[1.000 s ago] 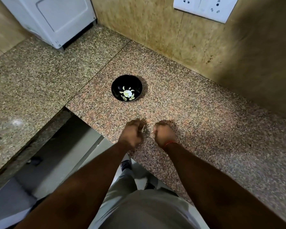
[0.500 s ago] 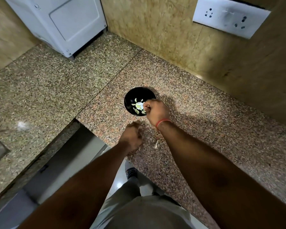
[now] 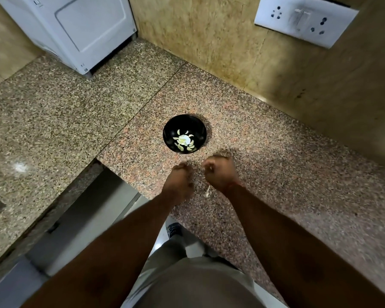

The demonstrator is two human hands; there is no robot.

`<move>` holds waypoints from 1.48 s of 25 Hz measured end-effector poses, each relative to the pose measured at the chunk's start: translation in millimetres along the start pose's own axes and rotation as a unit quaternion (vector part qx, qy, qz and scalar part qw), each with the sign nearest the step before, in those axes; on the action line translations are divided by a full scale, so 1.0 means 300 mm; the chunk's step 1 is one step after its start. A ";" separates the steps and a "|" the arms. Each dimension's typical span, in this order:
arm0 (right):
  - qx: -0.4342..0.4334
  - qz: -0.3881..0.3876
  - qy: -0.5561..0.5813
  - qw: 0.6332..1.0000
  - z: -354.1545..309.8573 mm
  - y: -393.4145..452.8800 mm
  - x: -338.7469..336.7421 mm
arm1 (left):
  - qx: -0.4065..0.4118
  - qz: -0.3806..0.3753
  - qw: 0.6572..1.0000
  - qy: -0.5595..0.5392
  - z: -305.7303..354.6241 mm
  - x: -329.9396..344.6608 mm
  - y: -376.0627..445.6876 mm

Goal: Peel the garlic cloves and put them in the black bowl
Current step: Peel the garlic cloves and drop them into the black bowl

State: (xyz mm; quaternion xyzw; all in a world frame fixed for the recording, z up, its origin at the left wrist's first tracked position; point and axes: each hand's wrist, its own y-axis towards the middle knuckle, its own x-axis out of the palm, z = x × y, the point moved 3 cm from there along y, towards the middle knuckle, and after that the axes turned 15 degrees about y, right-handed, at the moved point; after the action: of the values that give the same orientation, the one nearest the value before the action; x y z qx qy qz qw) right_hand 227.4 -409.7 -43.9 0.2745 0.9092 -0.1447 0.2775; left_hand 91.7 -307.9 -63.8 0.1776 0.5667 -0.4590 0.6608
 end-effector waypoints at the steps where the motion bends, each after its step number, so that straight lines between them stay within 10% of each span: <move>1: -0.002 -0.033 -0.018 0.999 0.035 -0.039 0.003 | 0.011 0.000 1.000 0.004 0.016 0.014 -0.007; 13: 0.008 -0.124 -0.069 0.990 0.137 -0.257 0.035 | -0.037 -0.012 0.992 -0.121 0.141 0.147 -0.153; 22: 0.219 0.001 0.333 0.917 0.221 -0.320 0.045 | -0.227 -0.072 0.893 -0.381 0.135 0.211 -0.163; 37: 0.238 0.083 0.319 0.914 0.202 -0.347 0.087 | -0.284 -0.027 0.894 -0.345 0.169 0.206 -0.148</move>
State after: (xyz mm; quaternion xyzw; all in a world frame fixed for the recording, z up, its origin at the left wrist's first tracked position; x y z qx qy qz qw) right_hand 174.7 -508.2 -96.4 0.4384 0.8620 -0.2382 -0.0896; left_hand 81.7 -394.1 -92.7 -0.2022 0.4144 -0.3284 0.8243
